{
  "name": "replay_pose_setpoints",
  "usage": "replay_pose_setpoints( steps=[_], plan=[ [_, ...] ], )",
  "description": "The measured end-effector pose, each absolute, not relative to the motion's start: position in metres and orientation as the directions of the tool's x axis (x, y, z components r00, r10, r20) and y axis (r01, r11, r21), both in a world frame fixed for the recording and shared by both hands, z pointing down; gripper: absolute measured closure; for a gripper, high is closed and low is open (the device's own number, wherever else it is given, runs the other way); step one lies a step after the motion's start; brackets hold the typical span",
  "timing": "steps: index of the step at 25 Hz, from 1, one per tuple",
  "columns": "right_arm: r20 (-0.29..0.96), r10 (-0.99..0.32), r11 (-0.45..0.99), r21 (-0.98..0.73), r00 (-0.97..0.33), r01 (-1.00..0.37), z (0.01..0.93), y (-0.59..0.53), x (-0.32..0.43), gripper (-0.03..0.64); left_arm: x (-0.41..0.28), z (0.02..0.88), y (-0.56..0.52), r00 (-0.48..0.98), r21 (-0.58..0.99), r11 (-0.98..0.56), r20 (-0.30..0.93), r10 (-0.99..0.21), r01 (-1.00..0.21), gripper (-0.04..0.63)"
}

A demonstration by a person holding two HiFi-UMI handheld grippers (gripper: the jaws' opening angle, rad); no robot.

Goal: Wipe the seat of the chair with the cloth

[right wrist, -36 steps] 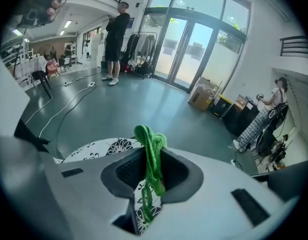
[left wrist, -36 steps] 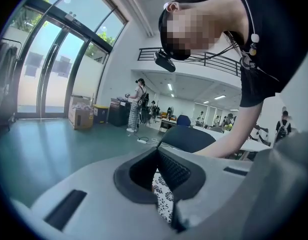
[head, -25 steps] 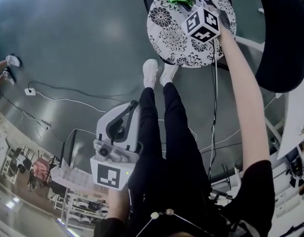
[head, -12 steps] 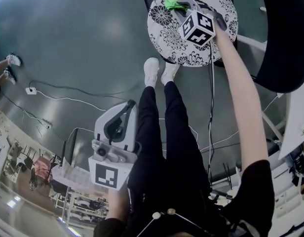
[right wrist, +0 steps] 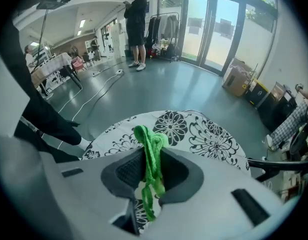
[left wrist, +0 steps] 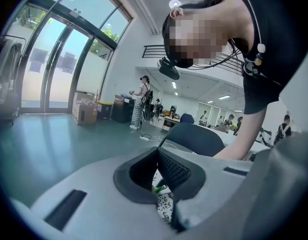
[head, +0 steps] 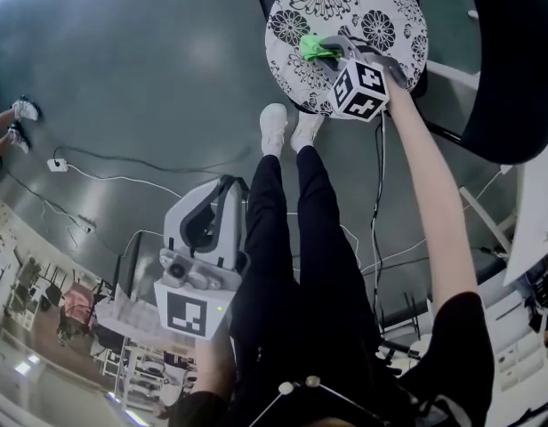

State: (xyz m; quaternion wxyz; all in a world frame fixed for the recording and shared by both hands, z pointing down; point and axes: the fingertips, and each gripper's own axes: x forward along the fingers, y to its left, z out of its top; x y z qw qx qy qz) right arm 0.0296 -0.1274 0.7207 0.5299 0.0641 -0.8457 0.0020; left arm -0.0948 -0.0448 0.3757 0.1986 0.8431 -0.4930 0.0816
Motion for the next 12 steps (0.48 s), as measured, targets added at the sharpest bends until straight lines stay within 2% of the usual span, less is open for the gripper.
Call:
replay_pose_setpoints(
  steps=[12],
  plan=[
    [0.905, 0.162, 0.987, -0.148, -0.393, 0.067, 0.724, -0.01, 0.032, 0.532, -0.097, 0.376, -0.047, 0.497, 0.244, -0.436, 0.34, -0.798, -0.867, 0.591]
  ],
)
